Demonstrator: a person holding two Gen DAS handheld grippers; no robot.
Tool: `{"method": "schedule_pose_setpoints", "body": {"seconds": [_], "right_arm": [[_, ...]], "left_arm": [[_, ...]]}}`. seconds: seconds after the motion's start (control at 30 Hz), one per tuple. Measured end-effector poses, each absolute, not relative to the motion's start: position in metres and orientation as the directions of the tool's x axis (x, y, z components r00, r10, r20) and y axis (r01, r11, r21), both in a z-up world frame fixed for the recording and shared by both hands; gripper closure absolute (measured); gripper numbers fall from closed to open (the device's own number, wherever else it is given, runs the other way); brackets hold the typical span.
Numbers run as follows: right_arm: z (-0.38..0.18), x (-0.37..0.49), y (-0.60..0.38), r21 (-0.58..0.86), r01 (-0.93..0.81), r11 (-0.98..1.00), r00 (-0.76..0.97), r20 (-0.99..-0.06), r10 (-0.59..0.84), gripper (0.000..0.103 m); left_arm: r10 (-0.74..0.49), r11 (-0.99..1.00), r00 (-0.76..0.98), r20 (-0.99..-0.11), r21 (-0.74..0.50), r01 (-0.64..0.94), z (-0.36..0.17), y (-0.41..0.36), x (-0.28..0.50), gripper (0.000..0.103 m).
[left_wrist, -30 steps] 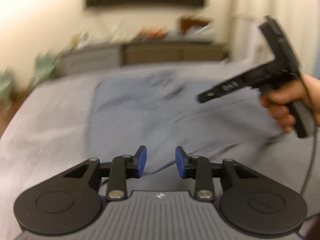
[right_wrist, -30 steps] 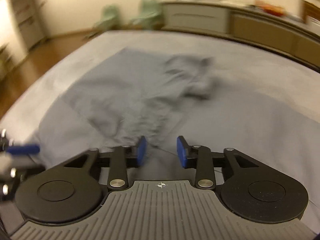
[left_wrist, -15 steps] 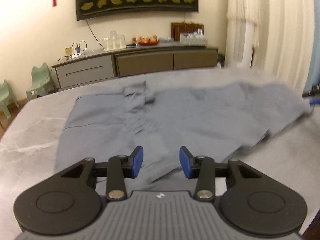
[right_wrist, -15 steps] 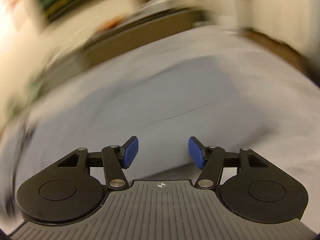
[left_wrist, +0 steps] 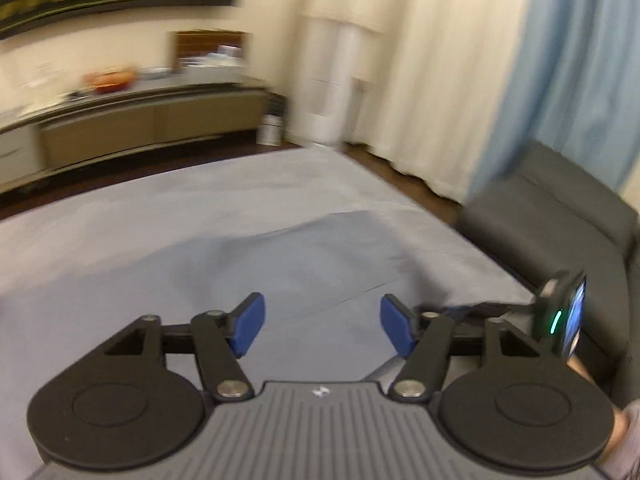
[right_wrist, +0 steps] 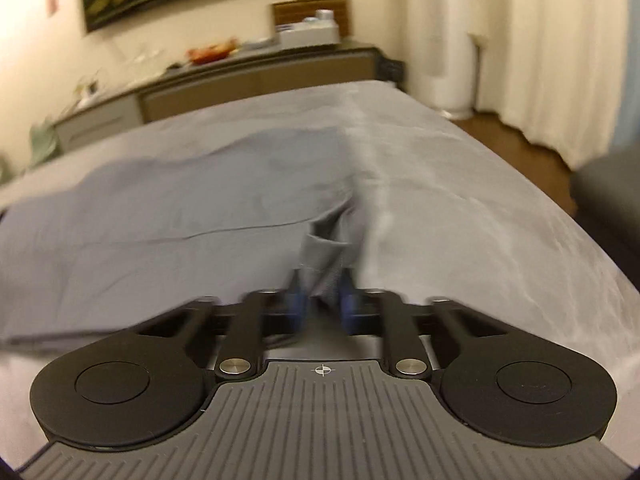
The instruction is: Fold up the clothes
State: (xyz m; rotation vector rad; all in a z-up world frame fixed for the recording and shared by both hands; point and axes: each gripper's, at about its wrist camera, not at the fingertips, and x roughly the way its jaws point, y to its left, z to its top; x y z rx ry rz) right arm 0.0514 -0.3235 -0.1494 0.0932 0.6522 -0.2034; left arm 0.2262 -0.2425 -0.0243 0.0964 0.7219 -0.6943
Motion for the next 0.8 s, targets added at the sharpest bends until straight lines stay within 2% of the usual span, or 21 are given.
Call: {"method": "schedule_pose_setpoints", "body": {"seconds": [0.2,0.3,0.33,0.37,0.4,0.47,0.53,0.6,0.63,0.73,0.8], "right_arm": [[-0.141,0.043,-0.272,-0.26,0.13,0.957,0.826,-0.506,-0.25,0.098],[-0.14,0.038,-0.258,-0.341,0.095,0.935,0.845,-0.468,-0.257,0.099],[-0.138,0.035,-0.255,-0.366,0.084,0.927,0.852,-0.456,-0.257,0.099],[-0.135,0.032,-0.253,-0.375,0.072,0.924,0.86,-0.445,-0.248,0.099],[-0.132,0.028,-0.252,-0.374,0.06,0.925,0.869,-0.437,-0.233,0.098],[-0.123,0.02,-0.253,-0.354,0.039,0.934,0.881,-0.429,-0.199,0.098],[-0.111,0.008,-0.256,-0.283,-0.004,0.959,0.896,-0.427,-0.122,0.088],[-0.097,-0.005,-0.258,-0.169,-0.071,0.983,0.905,-0.426,-0.008,0.063],[-0.09,-0.011,-0.258,-0.11,-0.109,0.988,0.903,-0.427,0.052,0.06],[-0.074,-0.022,-0.255,0.061,-0.221,0.973,0.872,-0.435,0.225,0.059],[-0.071,-0.019,-0.249,0.1,-0.24,0.966,0.848,-0.463,0.258,0.061]], "left_arm": [[-0.517,0.696,0.443,-0.732,-0.058,0.716,-0.052,-0.372,0.273,0.032],[-0.466,0.647,0.397,-0.791,0.001,0.763,-0.079,-0.418,0.286,0.032],[-0.414,0.649,0.417,-0.809,0.059,0.758,-0.089,-0.428,0.288,0.042],[-0.351,0.65,0.444,-0.824,0.127,0.749,-0.1,-0.435,0.293,0.078],[-0.296,0.655,0.462,-0.836,0.174,0.735,-0.11,-0.436,0.298,0.089],[-0.32,0.718,0.471,-0.822,0.114,0.687,-0.108,-0.415,0.304,0.09],[-0.397,0.803,0.493,-0.774,-0.034,0.595,-0.09,-0.359,0.307,0.09],[-0.438,0.853,0.512,-0.739,-0.161,0.497,-0.083,-0.293,0.304,0.09],[-0.444,0.869,0.526,-0.725,-0.207,0.449,-0.083,-0.26,0.302,0.09],[-0.359,0.911,0.498,-0.79,-0.18,0.371,-0.114,-0.211,0.301,0.09],[-0.346,0.915,0.474,-0.81,-0.179,0.361,-0.129,-0.202,0.301,0.089]]}}
